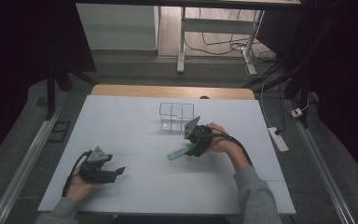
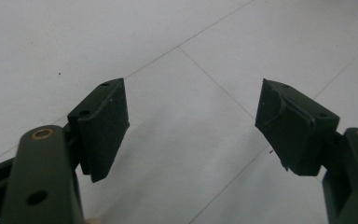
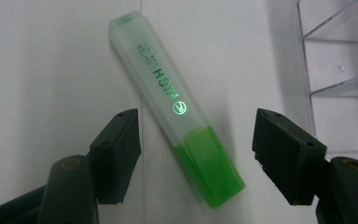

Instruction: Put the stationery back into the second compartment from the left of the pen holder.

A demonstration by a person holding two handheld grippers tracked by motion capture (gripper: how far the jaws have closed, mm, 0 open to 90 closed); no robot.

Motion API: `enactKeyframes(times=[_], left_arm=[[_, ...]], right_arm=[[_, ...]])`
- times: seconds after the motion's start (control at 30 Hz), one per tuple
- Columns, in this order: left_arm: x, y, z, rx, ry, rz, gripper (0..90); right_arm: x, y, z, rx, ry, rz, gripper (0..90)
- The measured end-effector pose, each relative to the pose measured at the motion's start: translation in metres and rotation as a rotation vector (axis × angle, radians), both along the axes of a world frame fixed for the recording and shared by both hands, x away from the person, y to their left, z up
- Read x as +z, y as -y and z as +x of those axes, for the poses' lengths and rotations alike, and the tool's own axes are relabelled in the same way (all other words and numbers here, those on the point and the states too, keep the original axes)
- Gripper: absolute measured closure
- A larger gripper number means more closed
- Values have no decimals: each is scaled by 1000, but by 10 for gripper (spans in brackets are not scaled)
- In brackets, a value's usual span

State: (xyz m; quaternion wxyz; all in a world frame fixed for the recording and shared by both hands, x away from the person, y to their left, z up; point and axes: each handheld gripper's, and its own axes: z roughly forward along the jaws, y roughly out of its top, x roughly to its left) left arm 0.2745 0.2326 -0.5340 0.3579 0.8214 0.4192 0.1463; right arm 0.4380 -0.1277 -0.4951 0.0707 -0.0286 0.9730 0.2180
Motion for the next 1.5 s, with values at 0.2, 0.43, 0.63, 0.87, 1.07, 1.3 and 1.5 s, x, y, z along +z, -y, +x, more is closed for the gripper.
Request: enactKeyframes(times=[0.2,0.43,0.63,0.87,1.07,1.3,1.5], left_arm=[[0,0,0,0,0,1,248],[-1,0,0,1,-3,2,248],[-1,-1,0,2,-4,5,248],[0,-2,-1,9,0,0,248],[0,-2,-1,7,1,1,248],[0,-1,-1,5,2,-1,248],[0,0,0,2,4,0,248]], right_arm=[[-7,-3,4,12,-22,-30,359],[-10,-3,11,29,-93,-29,465],[-11,1,18,54,-143,-5,584],[-9,0,13,72,-109,-14,662],[1,3,7,30,-80,34,662],[14,12,-2,-28,-87,117,662],[19,16,-16,-76,-88,150,662]])
